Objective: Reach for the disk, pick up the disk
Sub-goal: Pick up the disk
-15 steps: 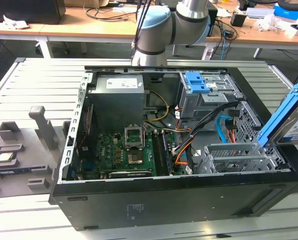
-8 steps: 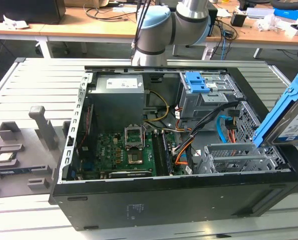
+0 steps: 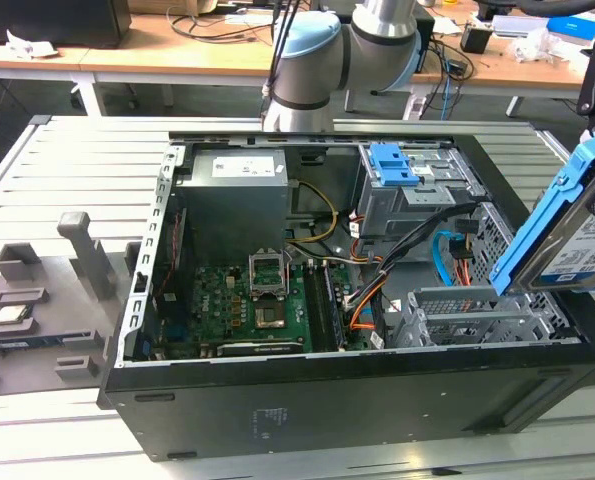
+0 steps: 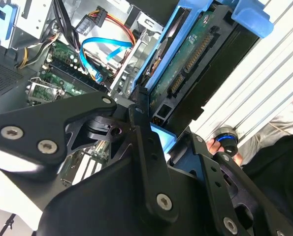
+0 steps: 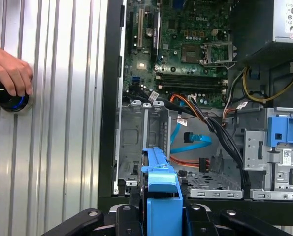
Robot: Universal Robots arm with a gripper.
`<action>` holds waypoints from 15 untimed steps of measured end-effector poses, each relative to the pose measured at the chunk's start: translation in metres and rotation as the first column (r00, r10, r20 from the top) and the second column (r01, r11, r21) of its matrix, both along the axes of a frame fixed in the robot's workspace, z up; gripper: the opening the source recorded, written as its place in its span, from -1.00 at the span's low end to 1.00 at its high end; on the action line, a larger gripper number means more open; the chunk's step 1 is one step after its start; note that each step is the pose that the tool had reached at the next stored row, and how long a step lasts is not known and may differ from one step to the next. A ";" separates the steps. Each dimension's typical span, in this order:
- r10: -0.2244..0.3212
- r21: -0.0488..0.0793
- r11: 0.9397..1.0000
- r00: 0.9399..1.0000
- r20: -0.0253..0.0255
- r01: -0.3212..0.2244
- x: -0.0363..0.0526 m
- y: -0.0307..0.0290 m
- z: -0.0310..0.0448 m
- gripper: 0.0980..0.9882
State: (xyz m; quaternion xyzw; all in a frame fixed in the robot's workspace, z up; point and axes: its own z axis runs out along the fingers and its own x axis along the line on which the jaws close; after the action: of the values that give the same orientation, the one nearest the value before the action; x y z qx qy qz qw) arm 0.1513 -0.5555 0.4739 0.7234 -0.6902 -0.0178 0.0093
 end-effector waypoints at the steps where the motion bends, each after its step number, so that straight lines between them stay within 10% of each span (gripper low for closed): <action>1: 0.000 0.000 1.000 1.000 0.000 0.000 -0.0021 0.0000 -0.0001 -0.39; 15: 0.000 0.000 1.000 1.000 0.000 0.000 -0.0186 0.0000 0.0000 -0.39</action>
State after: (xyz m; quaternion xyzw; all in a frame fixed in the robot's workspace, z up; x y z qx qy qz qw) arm 0.1327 -0.5555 0.4738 0.7234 -0.6901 -0.0178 0.0092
